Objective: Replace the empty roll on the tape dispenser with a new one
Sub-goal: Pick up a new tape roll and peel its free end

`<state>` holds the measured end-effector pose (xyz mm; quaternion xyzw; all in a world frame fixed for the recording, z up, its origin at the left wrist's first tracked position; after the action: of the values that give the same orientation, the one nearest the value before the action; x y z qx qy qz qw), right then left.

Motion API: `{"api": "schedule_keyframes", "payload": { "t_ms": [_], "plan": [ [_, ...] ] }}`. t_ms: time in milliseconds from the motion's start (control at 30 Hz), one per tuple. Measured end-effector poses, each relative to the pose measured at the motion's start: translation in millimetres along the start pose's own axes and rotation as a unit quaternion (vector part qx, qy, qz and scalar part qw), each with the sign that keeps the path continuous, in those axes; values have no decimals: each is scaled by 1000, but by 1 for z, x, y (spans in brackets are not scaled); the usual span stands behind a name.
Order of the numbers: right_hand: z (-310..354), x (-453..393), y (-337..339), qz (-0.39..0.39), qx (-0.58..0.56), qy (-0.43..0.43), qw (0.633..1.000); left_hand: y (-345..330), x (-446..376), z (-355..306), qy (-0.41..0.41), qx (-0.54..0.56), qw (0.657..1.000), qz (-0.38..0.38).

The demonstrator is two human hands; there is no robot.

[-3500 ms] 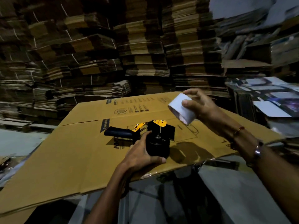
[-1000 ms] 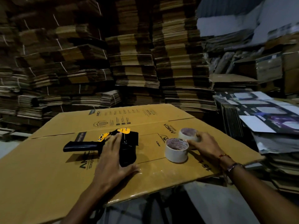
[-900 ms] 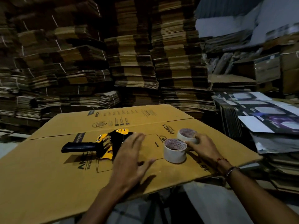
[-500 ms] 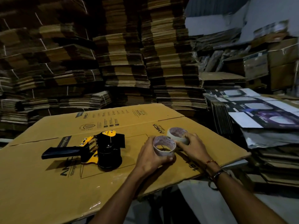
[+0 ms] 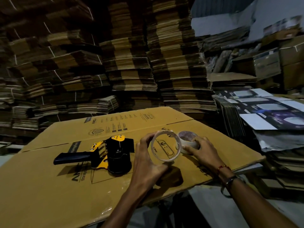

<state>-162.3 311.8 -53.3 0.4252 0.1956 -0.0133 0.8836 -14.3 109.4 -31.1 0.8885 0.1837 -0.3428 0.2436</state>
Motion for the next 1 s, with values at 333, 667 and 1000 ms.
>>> {"api": "schedule_keyframes", "payload": {
  "t_ms": [333, 667, 1000],
  "plan": [
    [-3, -1, -3, -7, 1, 4, 1000, 5, 4, 2, -44, -62, 995, -70],
    [-3, 3, -2, 3, -198, 7, 980, -12, -11, 37, 162, -72, 983, -57],
    [2, 9, 11, -18, -380, -8, 925, -78, -56, 60, 231, -81, 969, -17]
  ]
}}
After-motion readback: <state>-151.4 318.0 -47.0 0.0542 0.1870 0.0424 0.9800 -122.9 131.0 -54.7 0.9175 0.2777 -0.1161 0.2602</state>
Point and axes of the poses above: each hand's wrist, its own x-axis away from the middle knuckle, its own y-axis out of the back of the hand, z = x × y, the point moved 4 cm from there along -x, towards the middle knuckle, and after that the axes turned 6 degrees about x, right-handed, at the moved point
